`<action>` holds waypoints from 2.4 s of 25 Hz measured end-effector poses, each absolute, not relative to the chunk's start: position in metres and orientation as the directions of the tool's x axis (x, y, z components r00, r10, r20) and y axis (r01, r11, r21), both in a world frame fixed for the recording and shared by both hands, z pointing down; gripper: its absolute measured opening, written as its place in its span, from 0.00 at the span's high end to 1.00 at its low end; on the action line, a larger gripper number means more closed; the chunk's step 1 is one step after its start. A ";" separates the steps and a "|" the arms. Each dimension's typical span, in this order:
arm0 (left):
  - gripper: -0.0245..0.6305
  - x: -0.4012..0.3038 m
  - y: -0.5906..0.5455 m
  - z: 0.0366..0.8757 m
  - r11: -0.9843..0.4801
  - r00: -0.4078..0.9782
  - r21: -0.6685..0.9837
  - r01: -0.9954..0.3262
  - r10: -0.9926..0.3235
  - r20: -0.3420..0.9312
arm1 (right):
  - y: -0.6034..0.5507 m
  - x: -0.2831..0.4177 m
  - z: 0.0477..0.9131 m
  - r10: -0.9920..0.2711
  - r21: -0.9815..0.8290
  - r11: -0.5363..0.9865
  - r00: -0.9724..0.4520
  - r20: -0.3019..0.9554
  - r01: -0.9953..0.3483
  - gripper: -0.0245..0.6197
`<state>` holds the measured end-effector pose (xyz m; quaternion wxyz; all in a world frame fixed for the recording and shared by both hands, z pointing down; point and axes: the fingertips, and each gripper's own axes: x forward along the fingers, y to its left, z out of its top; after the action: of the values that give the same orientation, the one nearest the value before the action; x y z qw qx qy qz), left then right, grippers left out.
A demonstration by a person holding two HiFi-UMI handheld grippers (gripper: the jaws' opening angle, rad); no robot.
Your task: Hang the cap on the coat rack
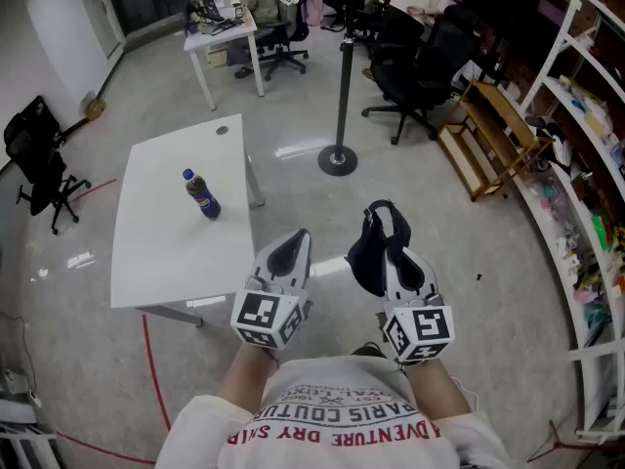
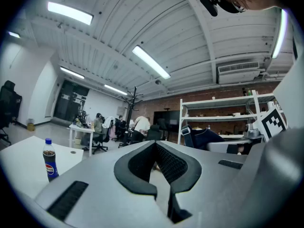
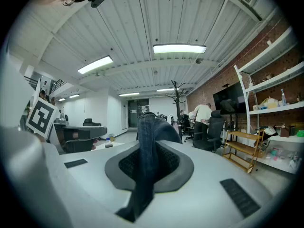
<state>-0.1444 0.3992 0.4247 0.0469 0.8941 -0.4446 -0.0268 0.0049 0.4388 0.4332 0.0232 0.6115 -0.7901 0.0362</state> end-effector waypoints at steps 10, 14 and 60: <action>0.95 -0.146 0.401 0.428 -0.598 0.601 0.108 -0.794 -0.799 -0.008 | 0.441 0.006 0.435 -0.969 -0.044 0.234 -0.236 0.068 -0.971 0.92; 0.95 -0.149 0.402 0.430 -0.595 0.598 0.113 -0.796 -0.801 -0.006 | 0.443 0.006 0.434 -0.970 -0.058 0.234 -0.237 0.059 -0.970 0.92; 0.95 0.018 0.062 0.439 -0.490 0.502 0.150 -0.859 -0.863 0.058 | 0.086 0.176 0.446 -0.925 -0.059 0.355 -0.360 0.122 -0.933 0.92</action>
<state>0.0177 0.0615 0.4389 0.0795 0.8631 -0.4987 -0.0125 0.1758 0.0856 0.4458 0.0337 0.5648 -0.8224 0.0590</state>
